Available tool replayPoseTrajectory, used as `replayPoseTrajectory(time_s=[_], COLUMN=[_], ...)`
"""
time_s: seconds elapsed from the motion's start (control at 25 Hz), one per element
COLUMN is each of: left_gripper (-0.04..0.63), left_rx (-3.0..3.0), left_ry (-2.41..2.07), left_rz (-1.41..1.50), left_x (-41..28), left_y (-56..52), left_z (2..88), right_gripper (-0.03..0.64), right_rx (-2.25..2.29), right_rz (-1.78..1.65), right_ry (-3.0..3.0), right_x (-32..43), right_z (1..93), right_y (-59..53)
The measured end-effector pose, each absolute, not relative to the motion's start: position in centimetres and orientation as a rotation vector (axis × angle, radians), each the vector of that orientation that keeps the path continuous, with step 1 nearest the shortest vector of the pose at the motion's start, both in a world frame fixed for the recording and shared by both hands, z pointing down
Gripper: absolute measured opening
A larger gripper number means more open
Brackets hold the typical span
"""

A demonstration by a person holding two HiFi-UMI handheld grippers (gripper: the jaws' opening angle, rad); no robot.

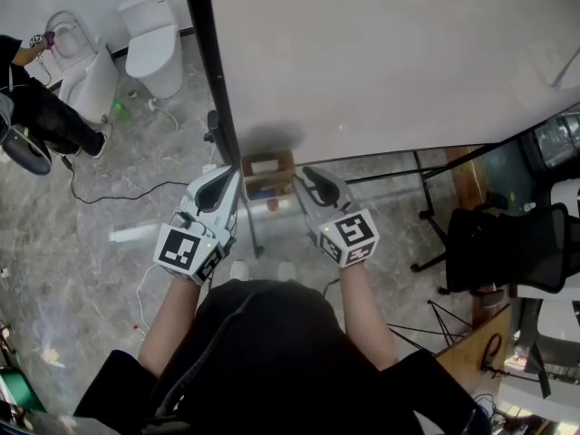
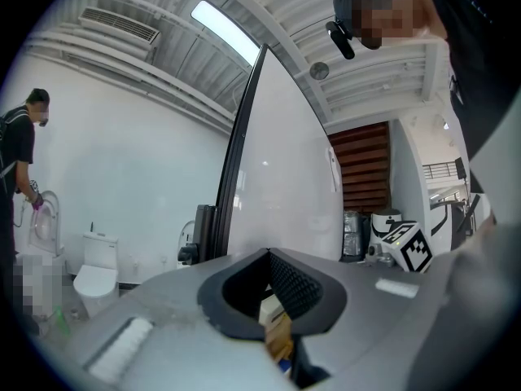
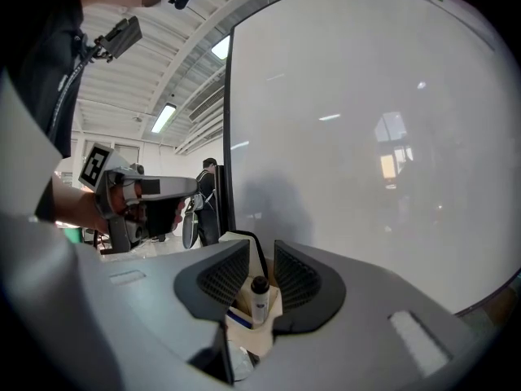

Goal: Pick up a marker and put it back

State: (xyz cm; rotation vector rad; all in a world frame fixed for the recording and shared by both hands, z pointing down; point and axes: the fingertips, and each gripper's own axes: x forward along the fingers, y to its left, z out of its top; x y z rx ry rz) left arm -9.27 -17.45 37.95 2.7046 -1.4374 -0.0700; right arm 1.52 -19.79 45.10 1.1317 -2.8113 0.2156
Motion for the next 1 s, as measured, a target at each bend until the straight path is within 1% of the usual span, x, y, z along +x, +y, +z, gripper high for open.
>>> replayPoseTrajectory(time_s=[0.08, 0.12, 0.16, 0.32, 1.0], left_gripper=[0.005, 0.005, 0.005, 0.005, 0.004], left_rx=[2.708, 2.710, 2.712, 2.726, 2.765], left_ry=[-1.434, -1.432, -1.431, -1.420, -1.430], left_rz=[-0.076, -0.077, -0.079, -0.089, -0.142], left_x=[-9.2, -9.2, -9.2, -8.9, -9.0], left_y=[-17.4, -17.4, -17.3, -17.0, -15.5], left_z=[37.9, 37.8, 37.8, 37.2, 34.8], right_gripper=[0.085, 0.056, 0.041, 0.009, 0.009], right_rx=[1.139, 1.144, 1.149, 1.156, 1.192], right_rz=[0.198, 0.189, 0.180, 0.141, -0.020], right_ry=[-2.822, -2.827, -2.833, -2.854, -2.930], right_x=[1.6, 1.6, 1.6, 1.8, 3.0], right_z=[44.5, 44.1, 43.8, 42.2, 36.3], right_y=[-19.6, -19.5, -19.4, -18.6, -15.2])
